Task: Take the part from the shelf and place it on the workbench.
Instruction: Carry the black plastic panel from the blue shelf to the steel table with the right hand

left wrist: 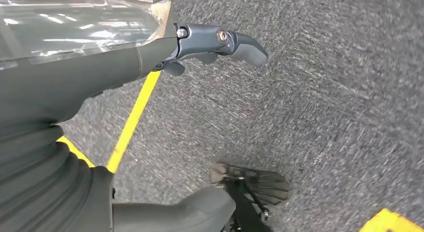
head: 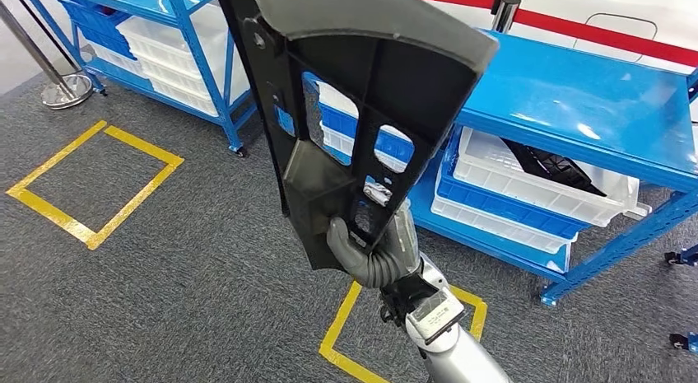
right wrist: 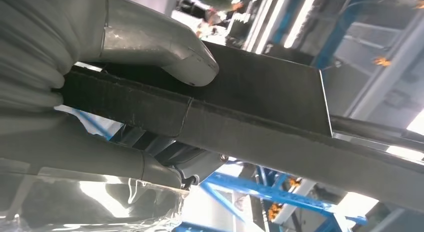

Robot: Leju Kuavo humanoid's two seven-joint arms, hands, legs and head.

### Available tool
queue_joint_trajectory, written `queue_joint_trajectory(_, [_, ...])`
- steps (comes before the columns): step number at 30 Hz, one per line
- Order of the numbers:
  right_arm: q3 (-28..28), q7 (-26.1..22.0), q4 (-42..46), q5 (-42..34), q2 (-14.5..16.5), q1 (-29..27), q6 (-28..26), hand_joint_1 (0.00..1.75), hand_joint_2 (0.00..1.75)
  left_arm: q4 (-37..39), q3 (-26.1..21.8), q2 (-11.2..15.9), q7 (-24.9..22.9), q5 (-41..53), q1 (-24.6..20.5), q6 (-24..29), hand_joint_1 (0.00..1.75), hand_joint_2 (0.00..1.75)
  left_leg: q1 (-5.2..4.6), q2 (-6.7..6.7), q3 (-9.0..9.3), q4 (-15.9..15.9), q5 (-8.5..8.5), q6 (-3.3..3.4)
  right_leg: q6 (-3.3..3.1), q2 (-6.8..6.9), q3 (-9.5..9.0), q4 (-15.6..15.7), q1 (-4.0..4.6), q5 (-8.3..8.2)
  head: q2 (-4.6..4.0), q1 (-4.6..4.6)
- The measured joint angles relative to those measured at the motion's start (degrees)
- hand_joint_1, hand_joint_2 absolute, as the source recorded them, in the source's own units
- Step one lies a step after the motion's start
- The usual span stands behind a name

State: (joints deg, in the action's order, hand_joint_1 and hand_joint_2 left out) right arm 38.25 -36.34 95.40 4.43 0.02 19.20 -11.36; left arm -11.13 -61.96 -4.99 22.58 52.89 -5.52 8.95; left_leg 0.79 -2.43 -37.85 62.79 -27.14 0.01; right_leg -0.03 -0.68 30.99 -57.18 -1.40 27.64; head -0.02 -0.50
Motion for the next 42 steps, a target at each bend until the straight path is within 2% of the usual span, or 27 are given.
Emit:
queue_joint_trajectory(2, [-0.5, 0.1, 0.5, -0.1, -0.3, -0.9, 0.3, 1.75, 1.75, 0.0, 0.0, -0.5, 0.2, 0.4, -0.1, 0.5, 0.00, 1.75, 0.19, 1.70, -3.51, 7.6, -3.63, -0.48, -0.27, 1.33, 0.00, 0.0, 0.23, 0.11, 0.01, -0.20])
queue_joint_trajectory(3, [-1.2, 0.6, 1.3, 0.0, -0.6, -1.7, 0.9, 1.75, 1.75, 0.0, 0.0, -0.8, 0.2, 0.8, -0.1, 0.7, 0.00, 1.75, 0.35, 2.01, -4.86, 10.5, -4.62, -0.66, -0.30, 2.07, 0.00, 0.0, 0.31, 0.15, 0.01, -0.18])
queue_joint_trajectory(4, [-2.3, 1.4, 2.3, 0.1, -0.8, -2.5, 2.0, 1.75, 1.75, 0.0, 0.1, -1.1, 0.2, 1.3, -0.1, 0.7, 0.00, 1.75, 0.49, 2.23, -5.30, 11.6, -4.62, -0.80, -0.32, 2.78, 0.01, 0.0, 0.36, 0.19, 0.01, -0.21])
queue_joint_trajectory(5, [-3.7, 2.3, 3.6, 0.3, -1.0, -3.1, 3.5, 1.75, 1.75, 0.0, 0.1, -1.4, 0.2, 1.9, -0.1, 0.8, 0.00, 1.75, 0.61, 2.51, -4.43, 10.2, -3.49, -0.84, -0.32, 3.40, -0.01, 0.0, 0.37, 0.21, 0.00, -0.21])
queue_joint_trajectory(8, [-9.1, 4.2, 7.3, 1.0, -1.4, -3.7, 8.7, 1.75, 1.75, 0.0, 0.2, -2.3, 0.8, 3.2, -0.2, 0.8, 0.00, 1.75, 0.56, 4.95, 1.87, -1.2, 0.87, -0.45, 0.02, 4.71, -0.15, 0.0, 0.67, 0.42, 0.01, -0.16])
queue_joint_trajectory(10, [-12.4, 4.6, 9.2, 1.7, -1.5, -4.0, 10.7, 1.75, 1.75, 0.0, 0.4, -2.8, 1.5, 4.1, -0.3, 0.3, 0.00, 1.75, 0.06, 5.62, 3.42, -4.3, 1.31, 0.14, 0.57, 5.49, -0.18, 0.0, 1.07, 0.55, 0.01, 0.01])
queue_joint_trajectory(12, [-14.6, 4.4, 10.4, 2.5, -1.3, -4.6, 11.2, 1.75, 1.75, 0.0, 0.7, -2.9, 1.7, 5.1, -0.2, -0.9, 0.00, 1.75, -0.21, 4.55, 3.36, -4.6, 1.54, 0.92, 1.27, 6.31, -0.34, 0.1, 1.21, 0.62, 0.01, 0.15])
queue_joint_trajectory(14, [-16.1, 3.6, 11.1, 3.4, -1.0, -5.1, 11.2, 1.75, 1.75, 0.0, 1.4, -2.9, 1.2, 6.3, -0.3, -2.5, 0.00, 1.75, -0.10, 3.57, 3.75, -5.4, 2.08, 1.80, 1.67, 5.13, 0.11, -1.3, 1.09, 1.68, 0.01, 0.17])
queue_joint_trajectory(15, [-16.6, 2.9, 11.3, 3.7, -1.0, -5.3, 11.1, 1.75, 1.75, 0.0, 1.8, -2.9, 0.8, 6.8, -0.4, -3.4, 0.00, 1.75, 0.03, 3.06, 3.94, -5.8, 2.36, 2.19, 1.54, 3.84, 1.18, -3.8, 0.99, 3.03, 0.01, 0.28])
queue_joint_trajectory(17, [-17.1, 1.4, 11.1, 3.8, -1.2, -5.7, 10.7, 1.75, 1.75, -0.1, 2.5, -2.7, -0.1, 7.5, -0.7, -4.9, 0.00, 1.75, -0.01, 1.87, 3.83, -5.9, 2.60, 2.57, 1.05, 1.51, 4.83, -11.6, 0.72, 6.43, 0.01, 0.44])
queue_joint_trajectory(18, [-17.2, 0.7, 10.7, 3.7, -1.3, -5.8, 10.5, 1.75, 1.75, -0.1, 2.7, -2.5, -0.5, 7.7, -0.7, -5.4, 0.00, 1.75, -0.03, 1.19, 3.73, -5.9, 2.64, 2.62, 1.05, 1.13, 6.59, -15.0, 0.67, 7.57, 0.01, 0.54])
queue_joint_trajectory(19, [-17.3, 0.1, 10.1, 3.4, -1.4, -5.7, 10.3, 1.75, 1.75, -0.1, 3.0, -2.4, -1.0, 7.9, -0.8, -5.8, 0.00, 1.75, -0.05, 0.51, 3.68, -5.9, 2.66, 2.62, 1.31, 0.98, 7.55, -16.7, 0.66, 7.84, 0.01, 0.53])
queue_joint_trajectory(20, [-17.3, -0.3, 9.3, 3.2, -1.5, -5.4, 10.2, 1.75, 1.75, -0.2, 3.3, -2.2, -1.4, 8.2, -0.8, -6.2, 0.00, 1.75, -0.06, -0.17, 3.67, -5.9, 2.68, 2.60, 1.78, 0.90, 7.47, -16.3, 0.63, 7.20, 0.01, 0.54])
queue_joint_trajectory(22, [-17.3, -0.6, 7.9, 2.7, -1.4, -4.2, 10.1, 1.75, 1.75, -0.2, 3.6, -2.0, -1.9, 8.4, -0.8, -6.7, 0.00, 1.75, -0.05, -1.50, 3.64, -5.6, 2.66, 2.44, 2.95, 0.00, 4.22, -9.1, 0.30, 3.76, 0.01, 0.54])
queue_joint_trajectory(23, [-17.2, -0.6, 7.3, 2.4, -1.3, -3.6, 10.1, 1.75, 1.75, -0.2, 3.7, -1.9, -2.1, 8.4, -0.8, -6.9, 0.00, 1.75, -0.17, -2.14, 3.47, -5.2, 2.59, 2.21, 3.18, -0.93, 2.47, -5.2, 0.11, 2.25, 0.00, 0.54])
queue_joint_trajectory(25, [-17.0, -0.5, 6.4, 2.1, -1.0, -2.7, 10.1, 1.75, 1.75, -0.2, 3.9, -1.6, -2.3, 8.4, -0.7, -7.1, 0.00, 1.75, -0.31, -3.19, 2.93, -4.7, 2.55, 1.57, 2.75, -2.14, 0.67, -1.2, -0.03, 0.81, 0.01, 0.49])
queue_joint_trajectory(27, [-16.8, -0.2, 5.8, 1.9, -0.6, -2.0, 10.3, 1.75, 1.75, -0.2, 4.2, -1.2, -2.7, 8.6, -0.5, -7.2, 0.00, 1.75, -0.16, -4.05, 2.42, -4.7, 2.76, 0.90, 1.87, -1.50, 0.58, -0.9, 0.08, 0.57, 0.01, 0.42])
queue_joint_trajectory(28, [-16.6, 0.1, 5.5, 1.8, -0.3, -1.7, 10.4, 1.75, 1.75, -0.2, 4.3, -1.0, -3.2, 8.7, -0.2, -7.3, 0.00, 1.75, -0.07, -3.70, 2.19, -4.5, 2.66, 0.61, 1.51, -1.06, 0.60, -0.9, 0.03, 0.42, 0.01, 0.38])
queue_joint_trajectory(30, [-16.2, 0.7, 5.1, 1.6, 0.3, -0.8, 10.8, 1.75, 1.75, -0.2, 4.5, -0.7, -4.4, 8.7, 0.1, -7.2, 0.00, 1.75, 0.00, -1.23, 0.83, -1.8, 0.97, 0.10, 0.65, -0.10, 0.56, -0.8, -0.14, 0.23, 0.00, 0.12])
queue_joint_trajectory(32, [-16.0, 1.1, 4.7, 1.6, 0.7, -0.3, 11.2, 1.75, 1.75, -0.2, 4.4, -0.6, -4.8, 7.7, 0.1, -6.9, 0.00, 1.75, 0.00, 1.51, -2.60, 5.3, -2.63, -0.32, -0.03, 1.05, 0.55, -0.8, 0.12, 0.32, 0.00, -0.11])
queue_joint_trajectory(34, [-16.0, 1.7, 4.4, 1.6, 0.9, -0.1, 11.5, 1.75, 1.75, -0.2, 4.3, -0.5, -3.9, 6.5, 0.2, -6.5, 0.00, 1.75, 0.05, 2.18, -5.91, 11.8, -4.90, -0.51, -0.31, 2.40, 0.55, -0.8, 0.43, 0.45, 0.00, -0.10])
queue_joint_trajectory(35, [-16.0, 1.9, 4.2, 1.6, 1.0, -0.1, 11.5, 1.75, 1.75, -0.2, 4.2, -0.5, -3.3, 6.2, 0.3, -6.3, 0.00, 1.75, 0.06, 2.27, -6.19, 12.2, -4.54, -0.48, -0.38, 3.05, 0.53, -0.8, 0.52, 0.51, 0.01, -0.11])
queue_joint_trajectory(36, [-16.0, 2.1, 4.1, 1.5, 1.1, 0.0, 11.6, 1.75, 1.75, -0.2, 4.1, -0.4, -2.7, 6.0, 0.4, -6.2, 0.00, 1.75, 0.05, 2.41, -5.30, 10.4, -3.28, -0.35, -0.43, 3.63, 0.50, -0.8, 0.60, 0.56, 0.01, -0.11])
queue_joint_trajectory(37, [-16.0, 2.2, 4.0, 1.5, 1.2, 0.2, 11.6, 1.75, 1.75, -0.2, 4.0, -0.4, -2.2, 6.0, 0.4, -6.1, 0.00, 1.75, 0.01, 2.85, -3.37, 6.8, -1.45, -0.11, -0.42, 4.13, 0.43, -0.8, 0.65, 0.64, 0.01, -0.11])
queue_joint_trajectory(39, [-16.0, 2.3, 3.9, 1.3, 1.5, 0.4, 11.8, 1.75, 1.75, -0.2, 3.9, -0.3, -1.4, 5.8, 0.4, -5.8, 0.00, 1.75, -0.36, 4.89, 0.78, -0.9, 1.18, 0.49, -0.26, 4.93, 0.28, -0.8, 1.00, 0.84, 0.01, -0.06])
queue_joint_trajectory(41, [-15.9, 2.3, 3.8, 1.3, 1.6, 0.6, 12.2, 1.75, 1.75, -0.2, 3.6, -0.3, -0.9, 5.5, 0.3, -5.5, 0.00, 1.75, -0.89, 5.76, 2.31, -3.9, 1.67, 1.00, 0.08, 5.66, 0.18, -0.7, 1.39, 1.04, 0.01, 0.02])
queue_joint_trajectory(42, [-15.9, 2.4, 3.8, 1.3, 1.7, 0.7, 12.3, 1.75, 1.75, -0.2, 3.4, -0.3, -0.8, 5.4, 0.3, -5.4, 0.00, 1.75, -1.09, 5.13, 2.24, -4.0, 1.73, 1.24, 0.31, 6.11, 0.10, -0.6, 1.49, 1.10, 0.01, 0.05])
